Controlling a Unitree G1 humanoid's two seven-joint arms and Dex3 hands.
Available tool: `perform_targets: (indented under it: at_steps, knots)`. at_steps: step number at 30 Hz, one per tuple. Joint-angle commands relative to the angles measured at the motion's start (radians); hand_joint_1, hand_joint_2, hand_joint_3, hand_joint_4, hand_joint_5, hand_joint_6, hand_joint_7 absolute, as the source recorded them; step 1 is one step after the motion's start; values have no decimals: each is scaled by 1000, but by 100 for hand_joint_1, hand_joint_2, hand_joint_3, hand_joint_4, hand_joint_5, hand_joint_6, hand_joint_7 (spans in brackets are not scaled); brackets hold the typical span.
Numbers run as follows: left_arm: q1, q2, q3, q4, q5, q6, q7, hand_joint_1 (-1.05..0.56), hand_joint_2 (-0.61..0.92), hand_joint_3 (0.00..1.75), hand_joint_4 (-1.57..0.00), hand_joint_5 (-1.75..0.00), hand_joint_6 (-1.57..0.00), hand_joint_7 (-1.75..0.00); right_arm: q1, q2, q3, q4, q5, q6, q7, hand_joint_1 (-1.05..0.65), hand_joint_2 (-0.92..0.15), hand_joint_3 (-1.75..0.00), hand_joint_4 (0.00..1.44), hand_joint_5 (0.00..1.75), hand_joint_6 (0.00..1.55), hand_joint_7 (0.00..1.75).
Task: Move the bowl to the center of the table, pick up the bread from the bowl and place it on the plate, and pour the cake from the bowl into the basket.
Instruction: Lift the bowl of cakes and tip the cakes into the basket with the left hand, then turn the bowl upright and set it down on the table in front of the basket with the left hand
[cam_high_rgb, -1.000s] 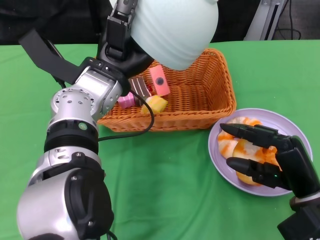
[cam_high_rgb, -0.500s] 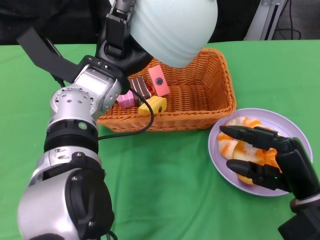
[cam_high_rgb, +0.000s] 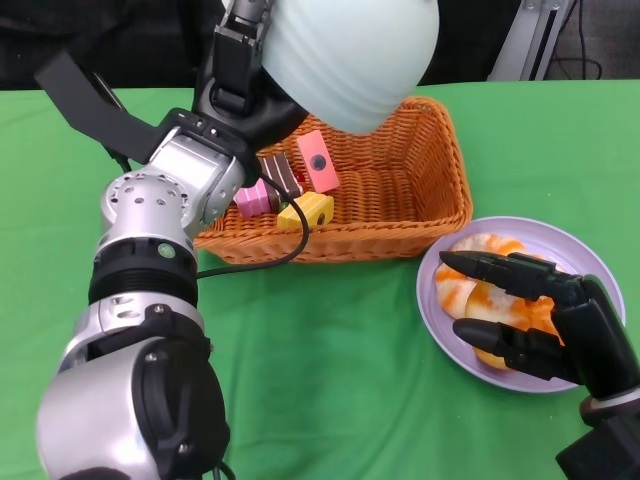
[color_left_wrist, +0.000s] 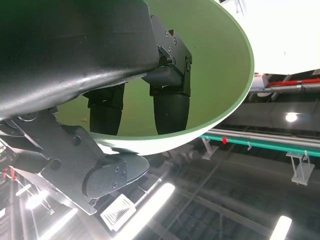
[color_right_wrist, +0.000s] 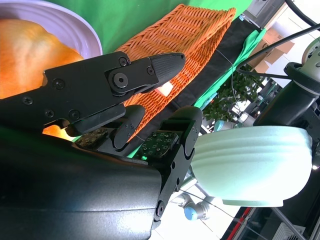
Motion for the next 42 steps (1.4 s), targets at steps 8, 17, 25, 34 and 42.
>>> perform_targets:
  at_steps: [8, 17, 25, 34, 42]
  knots:
    - [44, 36, -96, -85, 58, -33, -126, -10, 57, 106, -64, -175, -57, -174, 6, -17, -4, -8, 9, -13, 2, -55, -92, -8, 100, 12, 81, 0]
    - [134, 45, -224, -229, 187, -190, -214, -14, 82, 73, -67, -175, -57, -174, 8, -17, -12, -13, 10, -20, -16, -55, -92, -8, 99, 13, 81, 0]
    - [160, 61, -268, -236, 248, -318, -254, -14, 91, 66, -68, -175, -58, -174, 4, -9, -21, -21, 14, -29, -34, -56, -92, -8, 100, 13, 80, 0]
    - [155, 93, -305, -181, 346, -526, -309, -13, 85, 69, -68, -175, -67, -155, -8, -11, -22, -23, 21, -19, -21, -55, -92, -11, 97, 13, 78, 0]
    - [185, 108, -345, -212, 430, -705, -298, -13, 70, 87, -73, -174, -73, -148, -9, -10, -35, -24, 63, -33, 13, -53, -92, -11, 96, 13, 76, 0]
